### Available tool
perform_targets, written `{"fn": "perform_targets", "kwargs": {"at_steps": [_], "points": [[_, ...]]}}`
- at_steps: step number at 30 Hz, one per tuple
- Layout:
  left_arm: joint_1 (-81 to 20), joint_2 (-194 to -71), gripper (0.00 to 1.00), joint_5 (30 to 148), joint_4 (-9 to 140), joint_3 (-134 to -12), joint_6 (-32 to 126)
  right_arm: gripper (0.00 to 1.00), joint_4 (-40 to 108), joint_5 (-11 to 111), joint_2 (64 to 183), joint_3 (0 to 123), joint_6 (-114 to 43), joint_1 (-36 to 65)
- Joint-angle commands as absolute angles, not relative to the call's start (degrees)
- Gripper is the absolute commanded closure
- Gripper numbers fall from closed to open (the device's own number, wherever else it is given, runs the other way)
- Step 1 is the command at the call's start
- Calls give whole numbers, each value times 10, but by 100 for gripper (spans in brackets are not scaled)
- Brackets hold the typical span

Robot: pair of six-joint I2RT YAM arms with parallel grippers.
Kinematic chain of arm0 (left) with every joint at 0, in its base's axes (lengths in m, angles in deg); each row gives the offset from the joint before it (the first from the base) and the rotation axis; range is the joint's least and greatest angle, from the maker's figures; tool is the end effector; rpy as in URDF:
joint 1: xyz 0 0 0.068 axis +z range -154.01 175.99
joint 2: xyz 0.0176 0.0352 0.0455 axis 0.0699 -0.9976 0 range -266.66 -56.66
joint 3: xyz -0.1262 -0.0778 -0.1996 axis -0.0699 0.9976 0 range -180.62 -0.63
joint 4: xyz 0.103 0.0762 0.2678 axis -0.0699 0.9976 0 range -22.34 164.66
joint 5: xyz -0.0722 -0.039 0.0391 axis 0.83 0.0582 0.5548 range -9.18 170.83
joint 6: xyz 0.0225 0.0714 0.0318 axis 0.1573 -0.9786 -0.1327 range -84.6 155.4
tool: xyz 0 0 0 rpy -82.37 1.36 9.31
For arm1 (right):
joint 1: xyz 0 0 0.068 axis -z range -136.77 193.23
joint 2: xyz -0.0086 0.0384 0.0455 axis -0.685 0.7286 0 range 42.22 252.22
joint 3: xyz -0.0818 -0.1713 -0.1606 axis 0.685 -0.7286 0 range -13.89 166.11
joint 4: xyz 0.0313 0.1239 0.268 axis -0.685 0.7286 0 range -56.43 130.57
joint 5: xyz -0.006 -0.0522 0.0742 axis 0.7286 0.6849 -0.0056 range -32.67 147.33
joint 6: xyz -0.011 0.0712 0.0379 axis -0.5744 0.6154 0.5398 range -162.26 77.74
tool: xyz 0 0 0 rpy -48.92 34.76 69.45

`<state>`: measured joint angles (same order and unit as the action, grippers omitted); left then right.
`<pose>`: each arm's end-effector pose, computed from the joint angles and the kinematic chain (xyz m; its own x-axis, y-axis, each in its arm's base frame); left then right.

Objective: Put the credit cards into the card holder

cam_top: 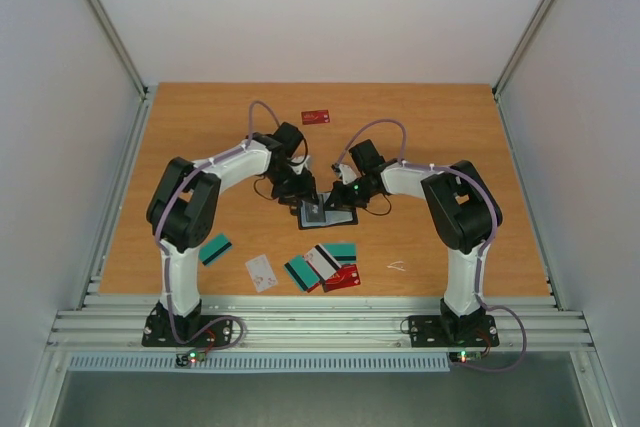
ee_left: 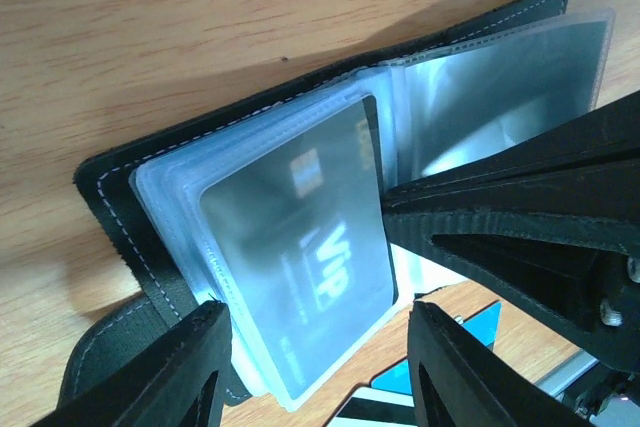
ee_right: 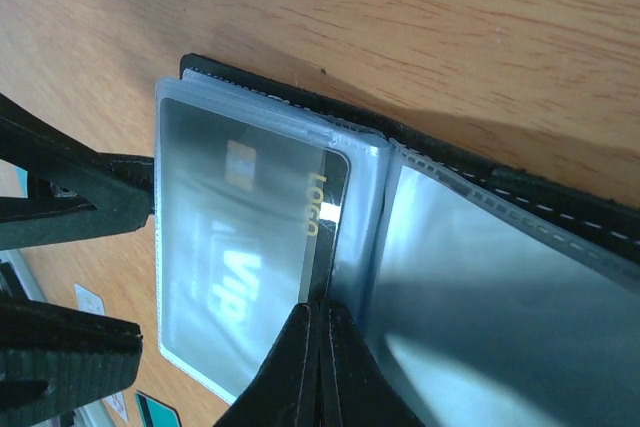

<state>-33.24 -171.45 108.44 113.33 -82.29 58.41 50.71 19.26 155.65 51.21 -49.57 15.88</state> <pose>0.3472 -0.2317 0.0924 -0.9877 0.1561 -0.0011 0.1362 0.8584 -0.4945 0.3366 0.2231 0.0438 -0.7264 -0.4887 -0.4833 -0.6873 0.5237 0.5034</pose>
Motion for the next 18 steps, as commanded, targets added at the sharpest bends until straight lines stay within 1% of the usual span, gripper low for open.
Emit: {"fn": "perform_targets", "kwargs": {"at_steps": [1, 18], "points": [[-336, -1734, 50, 1082, 1141, -841, 569, 98, 516, 210, 1580, 518, -496, 159], [-338, -1743, 50, 1076, 1141, -852, 570, 99, 518, 203, 1583, 520, -496, 162]]}}
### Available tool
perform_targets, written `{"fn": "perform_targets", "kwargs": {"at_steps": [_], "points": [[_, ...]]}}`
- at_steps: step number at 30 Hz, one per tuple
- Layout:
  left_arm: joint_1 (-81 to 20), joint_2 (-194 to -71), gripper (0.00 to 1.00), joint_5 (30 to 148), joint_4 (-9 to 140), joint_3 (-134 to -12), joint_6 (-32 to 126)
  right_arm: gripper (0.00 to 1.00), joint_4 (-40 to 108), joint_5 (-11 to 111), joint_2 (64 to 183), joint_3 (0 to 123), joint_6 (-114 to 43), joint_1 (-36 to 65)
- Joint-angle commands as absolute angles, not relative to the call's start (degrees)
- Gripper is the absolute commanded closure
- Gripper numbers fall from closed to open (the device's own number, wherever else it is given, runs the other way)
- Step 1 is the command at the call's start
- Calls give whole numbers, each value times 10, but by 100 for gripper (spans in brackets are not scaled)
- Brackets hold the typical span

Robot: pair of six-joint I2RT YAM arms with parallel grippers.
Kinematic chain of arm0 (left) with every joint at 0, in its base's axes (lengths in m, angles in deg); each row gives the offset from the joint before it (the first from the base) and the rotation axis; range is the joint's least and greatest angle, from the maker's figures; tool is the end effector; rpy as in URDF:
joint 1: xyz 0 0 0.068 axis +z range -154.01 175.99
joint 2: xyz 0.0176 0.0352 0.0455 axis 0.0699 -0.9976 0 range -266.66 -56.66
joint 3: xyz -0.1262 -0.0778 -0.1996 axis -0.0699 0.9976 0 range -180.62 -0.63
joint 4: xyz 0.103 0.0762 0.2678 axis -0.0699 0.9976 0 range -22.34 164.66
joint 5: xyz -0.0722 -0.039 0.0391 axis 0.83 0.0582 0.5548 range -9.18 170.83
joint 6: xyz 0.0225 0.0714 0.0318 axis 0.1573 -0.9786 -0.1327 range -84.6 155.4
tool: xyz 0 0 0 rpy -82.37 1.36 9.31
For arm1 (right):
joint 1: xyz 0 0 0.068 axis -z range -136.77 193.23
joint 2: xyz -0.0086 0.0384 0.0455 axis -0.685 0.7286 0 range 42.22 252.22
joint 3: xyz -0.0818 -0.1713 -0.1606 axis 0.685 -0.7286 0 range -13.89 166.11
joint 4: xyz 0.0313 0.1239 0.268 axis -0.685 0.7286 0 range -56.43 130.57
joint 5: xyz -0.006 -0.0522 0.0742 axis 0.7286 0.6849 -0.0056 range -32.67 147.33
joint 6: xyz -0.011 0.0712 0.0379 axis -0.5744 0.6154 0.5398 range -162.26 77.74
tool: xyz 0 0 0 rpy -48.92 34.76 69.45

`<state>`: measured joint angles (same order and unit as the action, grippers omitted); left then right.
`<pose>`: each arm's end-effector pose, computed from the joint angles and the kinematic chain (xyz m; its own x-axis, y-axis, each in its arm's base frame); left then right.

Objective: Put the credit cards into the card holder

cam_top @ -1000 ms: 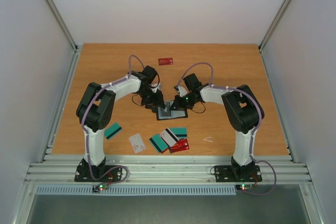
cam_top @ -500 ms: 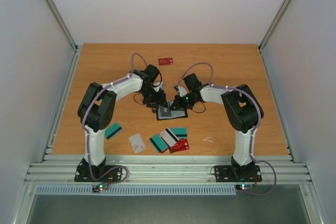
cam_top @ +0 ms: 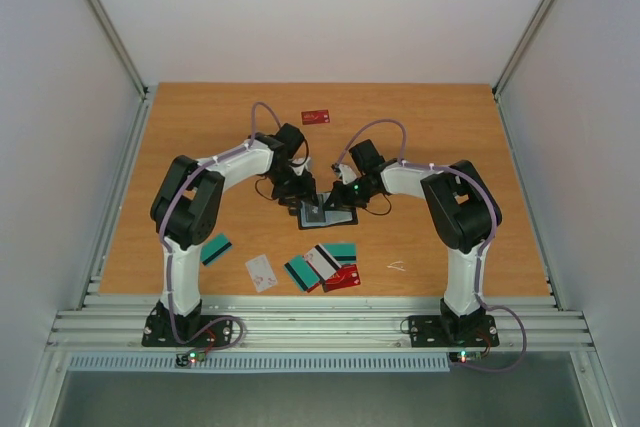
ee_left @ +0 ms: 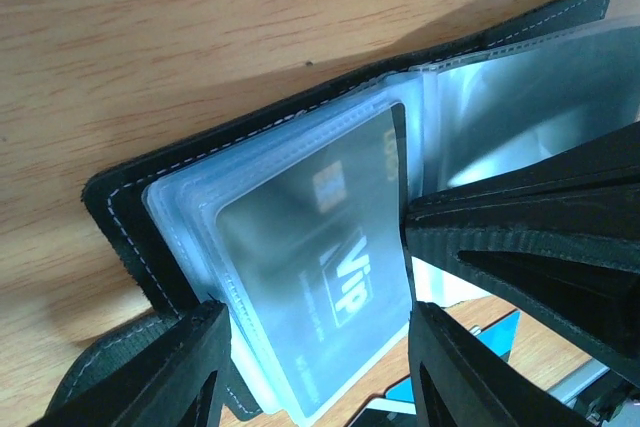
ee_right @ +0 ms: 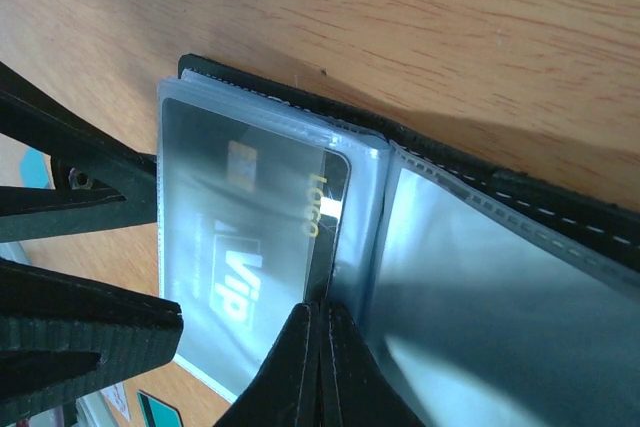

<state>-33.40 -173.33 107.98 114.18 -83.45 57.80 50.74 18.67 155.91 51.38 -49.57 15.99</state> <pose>0.3486 -0.2333 0.0846 -0.9859 0.1664 0.0167 0.1381 0.8664 -0.4799 0.3370 0.2231 0.0433 -0.7282 -0.4869 -0.4824 -0.6854 0.5183 0.5115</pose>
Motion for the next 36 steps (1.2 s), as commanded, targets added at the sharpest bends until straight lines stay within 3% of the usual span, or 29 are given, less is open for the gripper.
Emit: {"fn": "perform_targets", "kwargs": {"at_steps": [1, 17, 25, 31, 34, 36], "points": [[-338, -1743, 50, 1079, 1139, -852, 570, 99, 517, 202, 1583, 520, -496, 162], [-350, -1753, 56, 1076, 1168, -894, 571, 99, 519, 197, 1585, 526, -494, 165], [-359, -1762, 73, 1070, 1186, -915, 569, 99, 519, 195, 1580, 529, -490, 168], [-366, -1764, 78, 1056, 1196, -929, 568, 99, 520, 194, 1569, 530, -485, 173], [-369, -1768, 74, 1057, 1200, -936, 568, 99, 524, 196, 1562, 531, -482, 177], [-371, -1768, 64, 1054, 1202, -940, 568, 99, 529, 199, 1554, 530, -482, 181]]}}
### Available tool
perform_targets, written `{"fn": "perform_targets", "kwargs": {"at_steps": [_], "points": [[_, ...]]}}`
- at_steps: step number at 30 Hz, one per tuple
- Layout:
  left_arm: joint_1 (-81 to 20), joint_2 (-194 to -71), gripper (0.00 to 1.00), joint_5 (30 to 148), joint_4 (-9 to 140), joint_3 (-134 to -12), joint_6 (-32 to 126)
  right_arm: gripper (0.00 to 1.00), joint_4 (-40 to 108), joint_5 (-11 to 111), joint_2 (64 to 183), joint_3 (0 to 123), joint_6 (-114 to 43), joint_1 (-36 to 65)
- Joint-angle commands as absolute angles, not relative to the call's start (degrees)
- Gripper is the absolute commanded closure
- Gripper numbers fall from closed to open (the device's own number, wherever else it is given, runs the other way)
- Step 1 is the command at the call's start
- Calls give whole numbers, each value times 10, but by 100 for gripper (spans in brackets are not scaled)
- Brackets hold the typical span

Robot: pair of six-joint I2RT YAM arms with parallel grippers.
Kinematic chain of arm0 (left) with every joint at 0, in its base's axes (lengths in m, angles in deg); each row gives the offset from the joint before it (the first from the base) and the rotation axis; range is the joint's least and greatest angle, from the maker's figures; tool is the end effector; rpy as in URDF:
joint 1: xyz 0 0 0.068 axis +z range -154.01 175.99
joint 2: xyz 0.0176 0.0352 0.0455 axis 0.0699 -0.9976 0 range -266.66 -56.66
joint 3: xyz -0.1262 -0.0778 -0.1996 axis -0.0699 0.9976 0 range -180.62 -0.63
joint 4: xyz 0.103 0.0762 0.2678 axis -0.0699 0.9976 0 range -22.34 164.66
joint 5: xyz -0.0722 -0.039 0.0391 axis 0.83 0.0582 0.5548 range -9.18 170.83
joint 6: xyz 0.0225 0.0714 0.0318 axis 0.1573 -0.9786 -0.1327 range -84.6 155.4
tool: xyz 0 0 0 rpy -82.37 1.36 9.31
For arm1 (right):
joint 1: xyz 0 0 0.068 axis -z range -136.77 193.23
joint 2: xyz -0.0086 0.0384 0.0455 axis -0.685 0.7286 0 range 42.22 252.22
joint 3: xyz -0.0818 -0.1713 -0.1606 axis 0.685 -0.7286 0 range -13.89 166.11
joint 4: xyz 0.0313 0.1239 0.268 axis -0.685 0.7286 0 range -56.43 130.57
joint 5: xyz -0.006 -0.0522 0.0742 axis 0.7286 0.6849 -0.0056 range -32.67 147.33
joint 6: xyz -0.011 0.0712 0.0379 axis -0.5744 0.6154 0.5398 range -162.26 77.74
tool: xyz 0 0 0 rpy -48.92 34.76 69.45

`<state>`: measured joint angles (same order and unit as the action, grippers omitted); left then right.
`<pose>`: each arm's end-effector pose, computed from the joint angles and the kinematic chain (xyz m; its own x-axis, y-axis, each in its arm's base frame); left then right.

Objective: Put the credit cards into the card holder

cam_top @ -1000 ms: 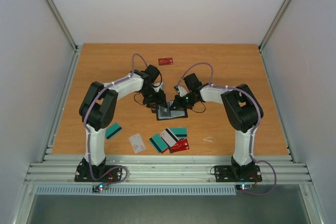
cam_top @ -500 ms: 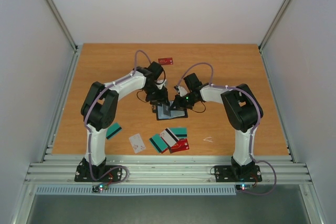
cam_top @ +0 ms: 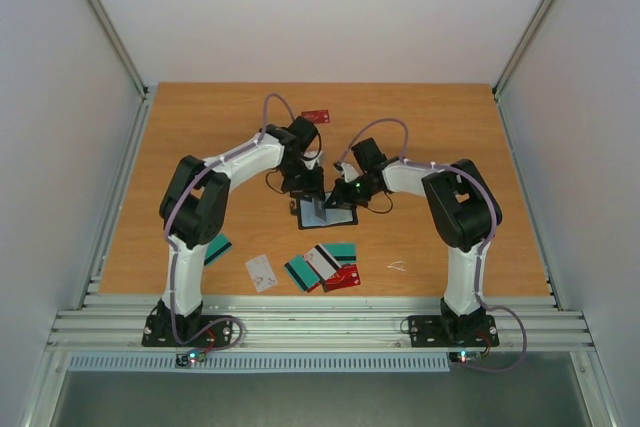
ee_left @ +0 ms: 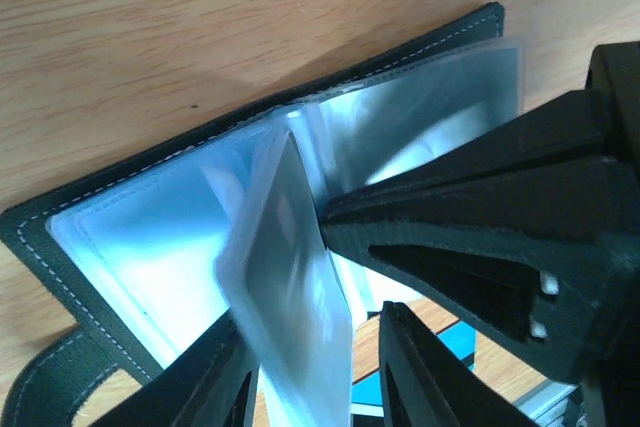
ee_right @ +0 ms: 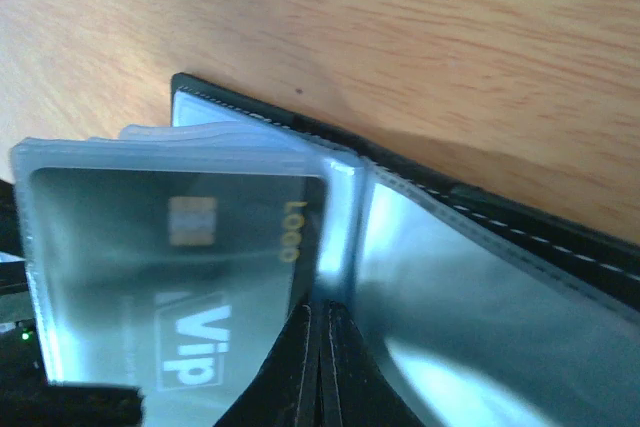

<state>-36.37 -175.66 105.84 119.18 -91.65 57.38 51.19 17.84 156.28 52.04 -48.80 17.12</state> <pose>0.3546 -0.2599 0.1073 -0.9760 0.2172 -0.0134 0.1995 0.8685 -0.4539 0.3425 0.2179 0.0443 -0.7478 -0.4646 -0.4742 -0.6639 0.5285 0.5291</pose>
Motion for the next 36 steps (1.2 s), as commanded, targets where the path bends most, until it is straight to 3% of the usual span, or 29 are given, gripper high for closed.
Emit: {"fn": "perform_targets", "kwargs": {"at_steps": [1, 23, 36], "points": [[-371, -1769, 61, 1053, 1202, -942, 568, 99, 532, 200, 1550, 530, -482, 185], [-391, -1816, 58, 1068, 1248, -1042, 561, 97, 588, 263, 1457, 500, -465, 235], [-413, -1827, 58, 1161, 1224, -1077, 586, 97, 609, 274, 1352, 440, -458, 315]]}}
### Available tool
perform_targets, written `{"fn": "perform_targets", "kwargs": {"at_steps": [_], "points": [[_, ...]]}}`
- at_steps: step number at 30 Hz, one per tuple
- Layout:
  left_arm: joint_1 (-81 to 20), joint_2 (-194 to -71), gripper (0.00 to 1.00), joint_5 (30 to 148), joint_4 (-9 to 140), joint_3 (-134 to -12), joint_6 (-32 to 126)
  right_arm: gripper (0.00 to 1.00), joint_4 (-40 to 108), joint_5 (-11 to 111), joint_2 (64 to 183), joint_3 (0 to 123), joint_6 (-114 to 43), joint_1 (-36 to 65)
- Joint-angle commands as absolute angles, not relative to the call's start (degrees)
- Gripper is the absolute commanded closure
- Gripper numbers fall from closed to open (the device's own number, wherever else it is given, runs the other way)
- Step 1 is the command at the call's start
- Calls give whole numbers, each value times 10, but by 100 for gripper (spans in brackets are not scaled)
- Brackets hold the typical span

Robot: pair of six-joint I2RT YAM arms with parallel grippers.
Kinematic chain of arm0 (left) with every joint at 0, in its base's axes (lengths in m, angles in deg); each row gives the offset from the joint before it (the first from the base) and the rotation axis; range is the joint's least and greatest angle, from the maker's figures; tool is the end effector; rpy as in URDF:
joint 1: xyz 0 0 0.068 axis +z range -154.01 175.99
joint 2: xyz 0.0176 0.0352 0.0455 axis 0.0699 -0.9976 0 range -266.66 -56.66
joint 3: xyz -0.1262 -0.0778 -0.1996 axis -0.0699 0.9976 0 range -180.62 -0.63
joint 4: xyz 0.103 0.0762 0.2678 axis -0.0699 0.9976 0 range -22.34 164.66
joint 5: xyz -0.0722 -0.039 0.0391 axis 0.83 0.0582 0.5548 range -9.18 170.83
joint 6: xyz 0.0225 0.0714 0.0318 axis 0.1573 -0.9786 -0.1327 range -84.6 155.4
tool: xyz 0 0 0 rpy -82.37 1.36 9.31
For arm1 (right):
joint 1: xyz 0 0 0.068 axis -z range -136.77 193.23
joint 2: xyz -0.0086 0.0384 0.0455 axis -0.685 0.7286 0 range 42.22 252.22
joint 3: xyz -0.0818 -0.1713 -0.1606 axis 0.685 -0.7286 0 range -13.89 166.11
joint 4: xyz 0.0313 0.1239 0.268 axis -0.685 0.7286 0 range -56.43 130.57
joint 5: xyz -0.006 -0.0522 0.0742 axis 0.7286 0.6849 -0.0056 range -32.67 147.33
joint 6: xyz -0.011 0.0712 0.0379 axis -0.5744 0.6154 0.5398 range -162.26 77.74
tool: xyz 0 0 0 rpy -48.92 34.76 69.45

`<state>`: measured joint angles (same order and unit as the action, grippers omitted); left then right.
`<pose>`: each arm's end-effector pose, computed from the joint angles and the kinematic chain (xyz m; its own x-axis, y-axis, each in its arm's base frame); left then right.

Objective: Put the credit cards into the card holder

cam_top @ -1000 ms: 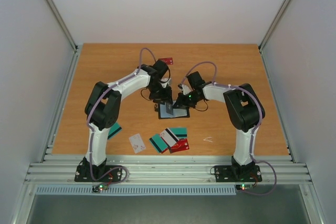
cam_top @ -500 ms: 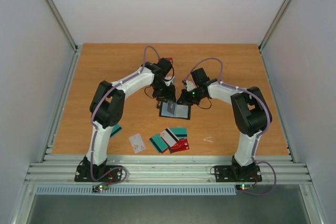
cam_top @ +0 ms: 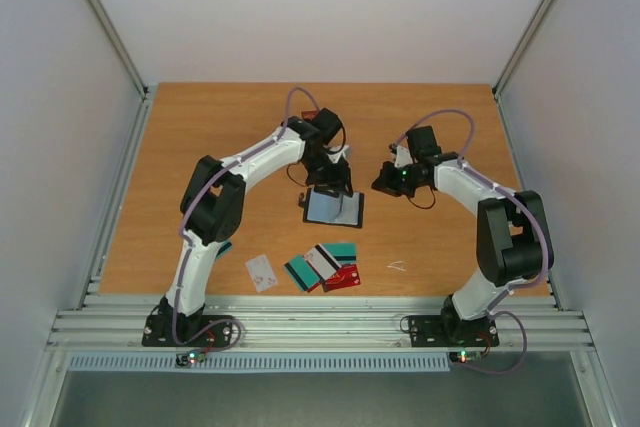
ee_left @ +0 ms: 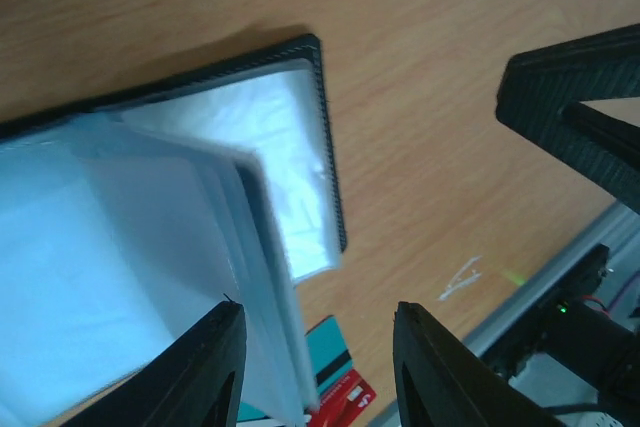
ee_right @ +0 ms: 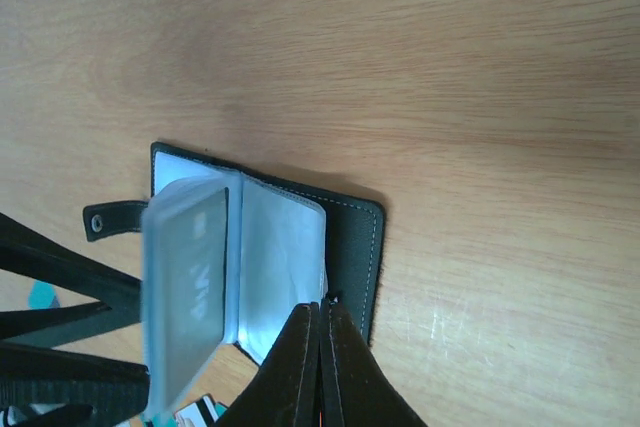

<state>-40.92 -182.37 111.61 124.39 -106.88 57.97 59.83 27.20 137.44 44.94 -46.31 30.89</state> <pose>0.3605 -0.3159 0.1393 -0.9524 0.3033 -0.0297 0.2688 0.7903 -0.5507 0.3508 0.1130 0.1123 -0.8365 -0.2457 -0.4898 -0.4706 0.7802 0.4121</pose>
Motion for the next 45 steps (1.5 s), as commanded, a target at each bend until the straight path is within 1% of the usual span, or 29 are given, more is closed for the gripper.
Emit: {"fn": "perform_targets", "kwargs": {"at_steps": [1, 3, 6, 16, 20, 25, 29, 34, 37, 41, 45], "points": [[-413, -1826, 58, 1165, 1221, -1076, 586, 97, 612, 271, 1347, 438, -459, 316], [-412, -1824, 58, 1170, 1217, -1073, 587, 97, 614, 267, 1336, 434, -458, 316], [-412, -1822, 58, 1145, 1226, -1068, 585, 97, 618, 264, 1321, 428, -456, 316], [-408, -1801, 58, 982, 1275, -1032, 526, 97, 605, 238, 1292, 405, -429, 316], [-390, -1763, 58, 927, 1262, -970, 533, 97, 603, 237, 1284, 396, -424, 316], [-366, -1710, 58, 899, 1246, -896, 542, 97, 606, 235, 1275, 386, -424, 316], [-364, -1647, 55, 931, 1214, -840, 524, 96, 613, 227, 1258, 374, -433, 314], [-367, -1590, 53, 983, 1171, -753, 525, 89, 614, 194, 1225, 330, -458, 312], [-378, -1560, 53, 995, 1152, -707, 533, 80, 620, 175, 1205, 307, -463, 302], [-402, -1531, 51, 991, 1144, -660, 556, 67, 625, 151, 1180, 281, -447, 278], [-422, -1490, 49, 962, 1158, -621, 613, 61, 634, 141, 1165, 271, -413, 233]]}}
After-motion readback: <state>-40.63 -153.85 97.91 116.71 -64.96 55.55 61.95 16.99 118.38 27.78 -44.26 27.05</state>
